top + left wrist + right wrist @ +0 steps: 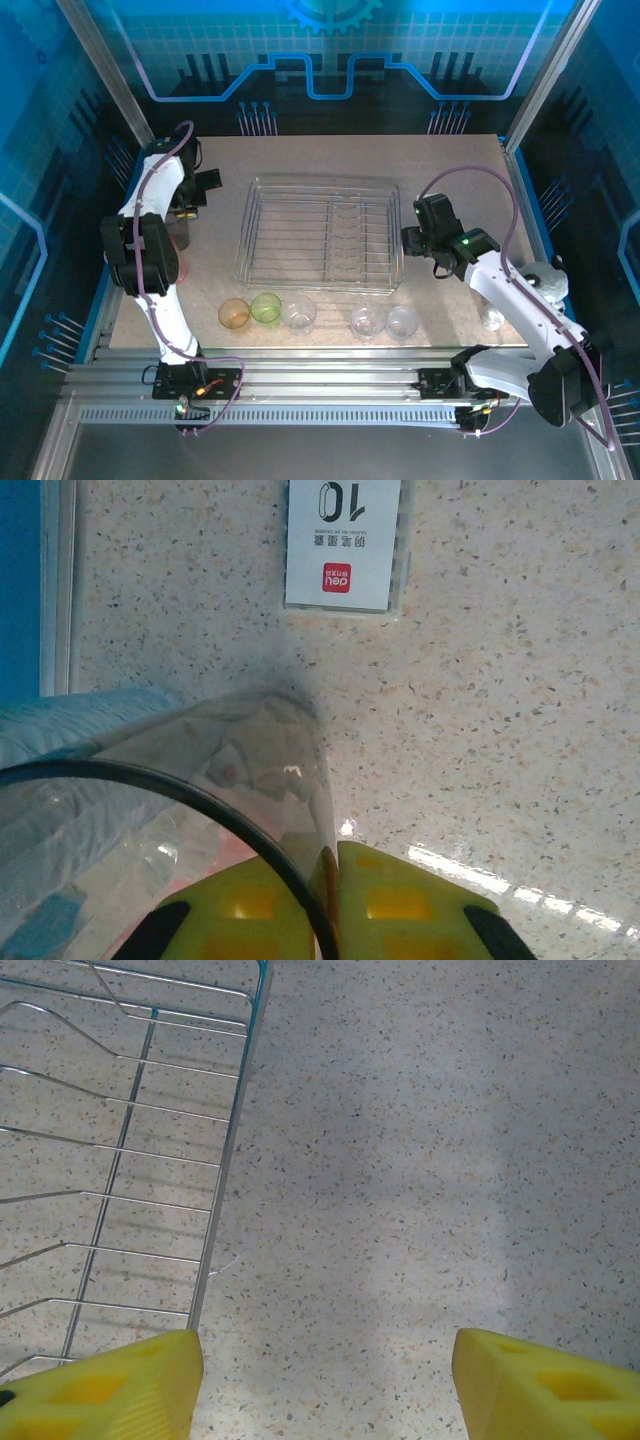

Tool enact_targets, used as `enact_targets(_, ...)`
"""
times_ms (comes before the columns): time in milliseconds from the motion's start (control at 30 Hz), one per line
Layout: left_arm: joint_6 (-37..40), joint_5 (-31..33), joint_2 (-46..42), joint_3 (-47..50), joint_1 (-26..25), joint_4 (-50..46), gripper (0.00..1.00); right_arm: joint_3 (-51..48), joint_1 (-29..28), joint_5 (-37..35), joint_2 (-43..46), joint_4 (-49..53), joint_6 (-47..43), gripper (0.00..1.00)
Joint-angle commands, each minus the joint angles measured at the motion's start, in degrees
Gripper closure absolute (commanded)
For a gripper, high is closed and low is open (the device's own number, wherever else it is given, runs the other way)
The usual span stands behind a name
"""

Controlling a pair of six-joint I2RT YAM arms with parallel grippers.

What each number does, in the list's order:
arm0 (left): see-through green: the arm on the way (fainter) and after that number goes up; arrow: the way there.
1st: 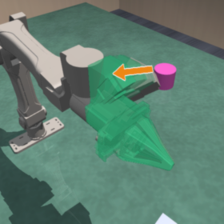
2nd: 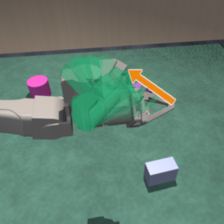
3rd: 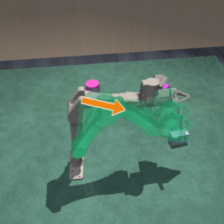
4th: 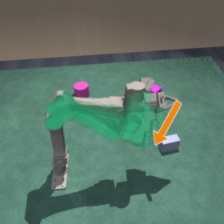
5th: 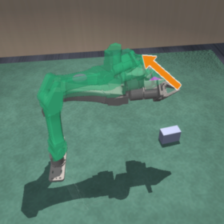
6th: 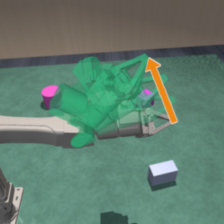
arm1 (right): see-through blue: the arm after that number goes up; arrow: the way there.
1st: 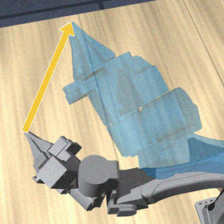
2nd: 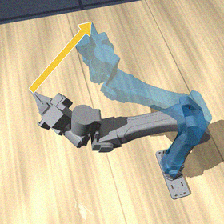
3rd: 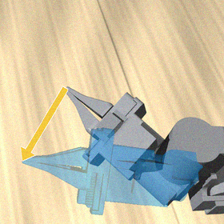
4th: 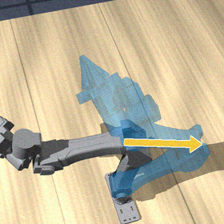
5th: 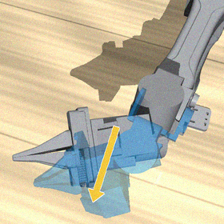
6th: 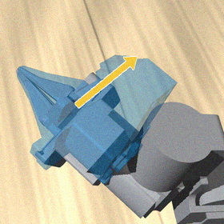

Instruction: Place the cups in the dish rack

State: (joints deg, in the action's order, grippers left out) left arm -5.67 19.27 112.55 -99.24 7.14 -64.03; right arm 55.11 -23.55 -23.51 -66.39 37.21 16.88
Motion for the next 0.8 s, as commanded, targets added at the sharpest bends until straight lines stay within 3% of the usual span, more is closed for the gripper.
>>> enact_targets(0,0.3,0.5,-1.2,-1.6,-0.8,-0.8,0.99,0.0,0.7,0.5,-0.1,-0.7,0.5,0.33)
enact_targets(267,0.7,-0.3,-6.2,-1.6,-3.1,-1.2,1.0,0.4,0.7,0.7,1.5,0.6,0.7,0.32)
enact_targets(533,2.4,-1.9,-17.4,-0.9,-10.3,-0.7,1.0,0.7,0.7,2.8,6.1,2.7,-0.3,0.27)
enact_targets(600,1.6,-4.0,-20.9,-1.0,-11.0,-0.5,1.0,2.4,0.8,4.0,6.3,4.5,-0.8,0.17)
enact_targets(767,-2.8,-13.8,-31.9,1.6,-11.0,4.3,1.0,8.7,1.8,6.9,5.2,9.0,-2.7,0.16)
